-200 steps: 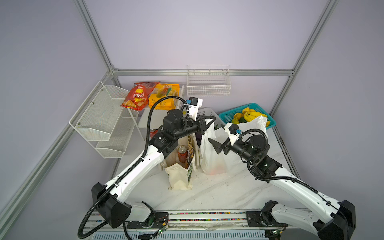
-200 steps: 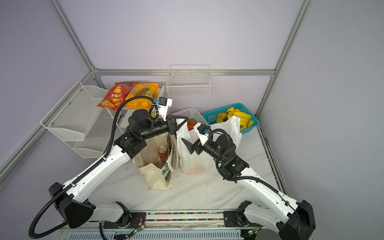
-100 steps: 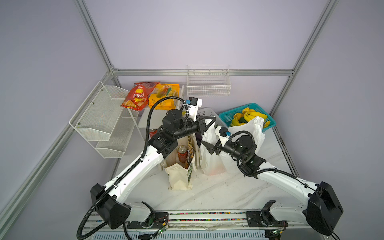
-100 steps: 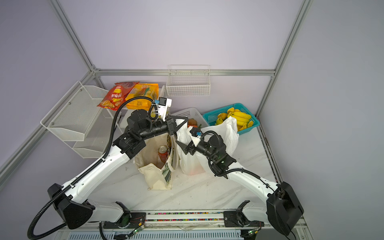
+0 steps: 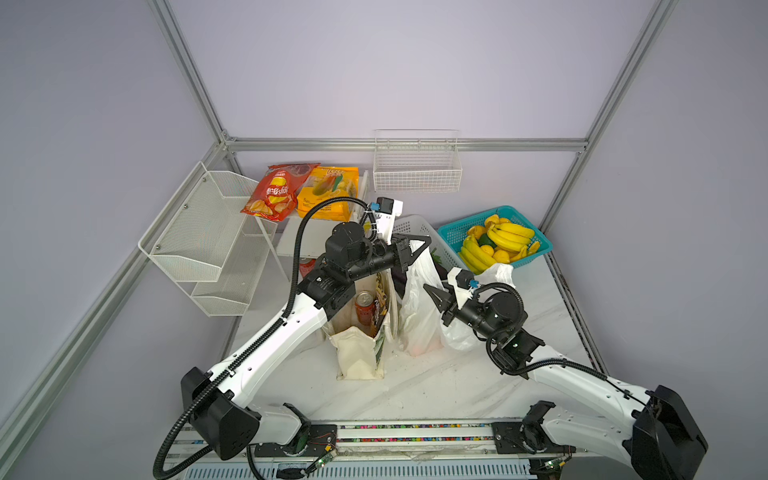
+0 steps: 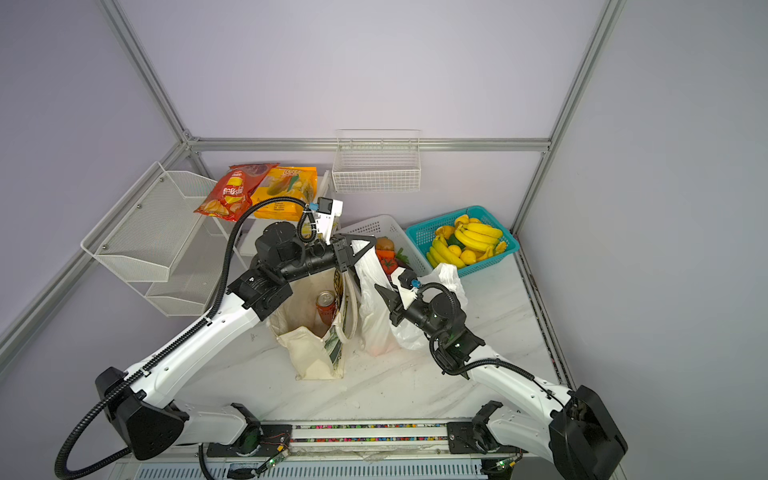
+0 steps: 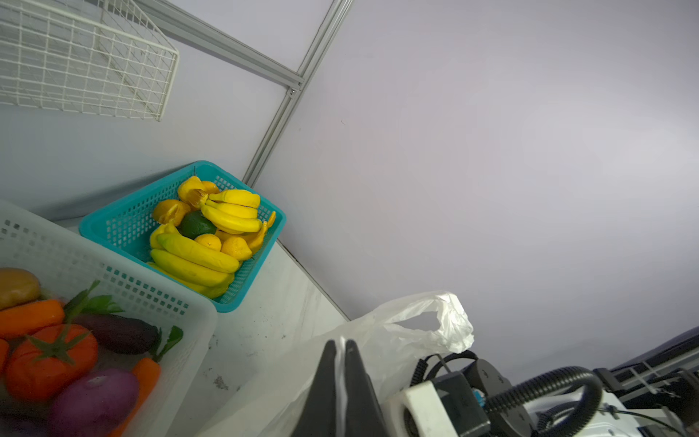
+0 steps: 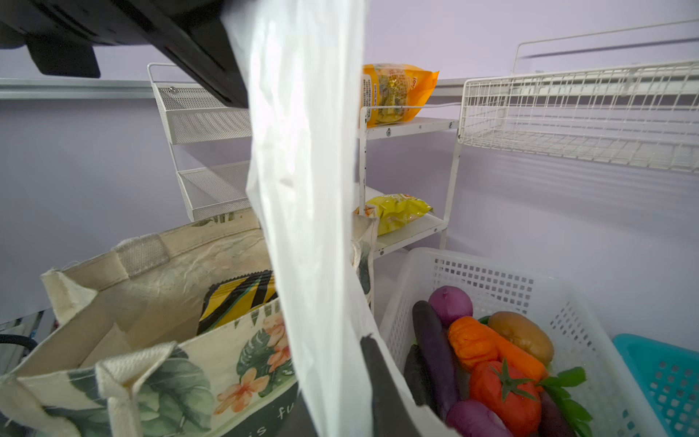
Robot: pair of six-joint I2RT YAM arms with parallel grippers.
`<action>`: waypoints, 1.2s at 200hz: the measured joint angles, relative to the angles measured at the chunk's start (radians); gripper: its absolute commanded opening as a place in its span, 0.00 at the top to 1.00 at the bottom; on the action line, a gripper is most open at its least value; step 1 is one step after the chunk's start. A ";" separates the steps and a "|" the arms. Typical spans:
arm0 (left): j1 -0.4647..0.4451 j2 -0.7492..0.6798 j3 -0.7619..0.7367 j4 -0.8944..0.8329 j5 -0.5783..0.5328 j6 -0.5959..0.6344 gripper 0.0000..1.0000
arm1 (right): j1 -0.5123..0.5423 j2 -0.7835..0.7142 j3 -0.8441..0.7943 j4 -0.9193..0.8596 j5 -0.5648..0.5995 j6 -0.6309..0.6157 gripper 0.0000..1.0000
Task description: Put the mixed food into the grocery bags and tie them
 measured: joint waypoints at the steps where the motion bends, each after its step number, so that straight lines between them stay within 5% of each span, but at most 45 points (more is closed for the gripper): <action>1: 0.000 0.000 0.000 0.000 -0.001 0.011 0.73 | 0.000 -0.001 0.000 -0.002 0.000 0.000 0.87; 28: 0.000 -0.017 -0.011 -0.010 -0.012 0.098 0.51 | 0.000 -0.003 0.001 -0.051 -0.013 0.011 0.87; 61: 0.000 -0.022 -0.011 -0.044 -0.014 0.176 0.44 | 0.000 -0.003 0.001 -0.071 -0.014 0.018 0.88; 81: -0.008 -0.021 -0.010 -0.093 -0.033 0.223 0.63 | 0.000 -0.002 0.009 -0.096 -0.013 0.019 0.78; 105: -0.032 -0.014 -0.010 -0.146 -0.054 0.261 1.00 | 0.005 0.005 0.043 -0.148 0.015 0.034 0.30; 133: -0.055 -0.004 -0.009 -0.171 -0.066 0.255 1.00 | 0.069 -0.037 0.060 -0.176 0.122 0.036 0.17; 181: -0.061 -0.005 -0.009 -0.158 -0.072 0.190 1.00 | 0.208 0.009 0.146 -0.124 0.354 0.013 0.17; 240: -0.060 -0.014 -0.009 -0.159 -0.072 0.032 1.00 | 0.298 0.275 0.116 0.132 0.748 0.053 0.53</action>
